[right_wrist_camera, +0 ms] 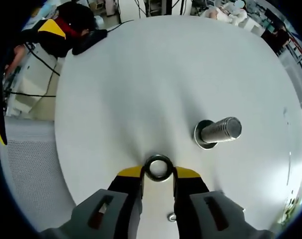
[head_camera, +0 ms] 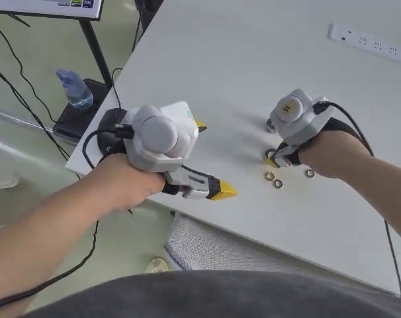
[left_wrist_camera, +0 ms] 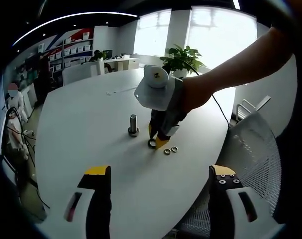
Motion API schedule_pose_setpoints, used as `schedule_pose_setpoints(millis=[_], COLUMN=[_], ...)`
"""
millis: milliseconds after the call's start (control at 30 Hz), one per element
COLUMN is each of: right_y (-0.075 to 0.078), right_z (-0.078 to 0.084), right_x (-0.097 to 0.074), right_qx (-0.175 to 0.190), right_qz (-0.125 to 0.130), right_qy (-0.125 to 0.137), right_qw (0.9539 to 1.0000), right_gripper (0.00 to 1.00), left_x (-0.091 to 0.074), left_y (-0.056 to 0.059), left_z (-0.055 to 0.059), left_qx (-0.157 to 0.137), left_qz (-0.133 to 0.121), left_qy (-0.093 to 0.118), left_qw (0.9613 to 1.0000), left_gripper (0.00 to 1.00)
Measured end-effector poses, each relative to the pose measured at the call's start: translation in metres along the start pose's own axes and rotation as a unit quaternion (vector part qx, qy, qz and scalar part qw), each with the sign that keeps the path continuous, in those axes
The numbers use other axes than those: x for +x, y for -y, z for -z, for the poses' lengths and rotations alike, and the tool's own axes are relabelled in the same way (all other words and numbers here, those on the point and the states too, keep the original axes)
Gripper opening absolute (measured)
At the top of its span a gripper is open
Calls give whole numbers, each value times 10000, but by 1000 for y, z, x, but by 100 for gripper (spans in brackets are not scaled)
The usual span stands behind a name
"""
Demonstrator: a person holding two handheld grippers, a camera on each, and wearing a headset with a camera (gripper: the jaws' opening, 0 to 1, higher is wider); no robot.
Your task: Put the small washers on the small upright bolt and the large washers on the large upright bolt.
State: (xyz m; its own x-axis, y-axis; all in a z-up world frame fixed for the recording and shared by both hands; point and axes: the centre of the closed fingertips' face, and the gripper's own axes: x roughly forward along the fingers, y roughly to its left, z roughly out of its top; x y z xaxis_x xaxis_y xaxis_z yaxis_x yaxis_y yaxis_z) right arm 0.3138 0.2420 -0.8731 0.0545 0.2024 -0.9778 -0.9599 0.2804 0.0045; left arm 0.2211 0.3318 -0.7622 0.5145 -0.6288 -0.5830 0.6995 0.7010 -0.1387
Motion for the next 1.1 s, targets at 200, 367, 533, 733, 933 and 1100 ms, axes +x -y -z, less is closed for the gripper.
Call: schedule_pose_setpoints(millis=[200, 367, 533, 733, 933, 1100], right_y=[-1, -1, -3, -4, -3, -2], right_z=[2, 3, 3, 3, 2, 0], right_x=[-1, -2, -3, -4, -6, -12], right_qx=[-27, -53, -108, -225, -218, -247], right_qz=[11, -37, -64, -75, -116, -141], right_qy=[-90, -33, -47, -27, 45, 109], right_qw=[10000, 10000, 9999, 9997, 9997, 9995], right_gripper=[21, 20, 20, 20, 21, 21], left_x=[-1, -2, -1, -1, -1, -1], left_y=[-1, -1, 1, 2, 3, 2], left_z=[0, 1, 2, 1, 0, 0], left_qx=[-42, -41, -32, -46, -27, -34], left_qz=[-6, -20, 3, 18, 53, 47], left_qy=[20, -3, -24, -9, -1, 6], left_qw=[10000, 10000, 10000, 10000, 10000, 10000], left_gripper=[80, 80, 79, 79, 79, 79])
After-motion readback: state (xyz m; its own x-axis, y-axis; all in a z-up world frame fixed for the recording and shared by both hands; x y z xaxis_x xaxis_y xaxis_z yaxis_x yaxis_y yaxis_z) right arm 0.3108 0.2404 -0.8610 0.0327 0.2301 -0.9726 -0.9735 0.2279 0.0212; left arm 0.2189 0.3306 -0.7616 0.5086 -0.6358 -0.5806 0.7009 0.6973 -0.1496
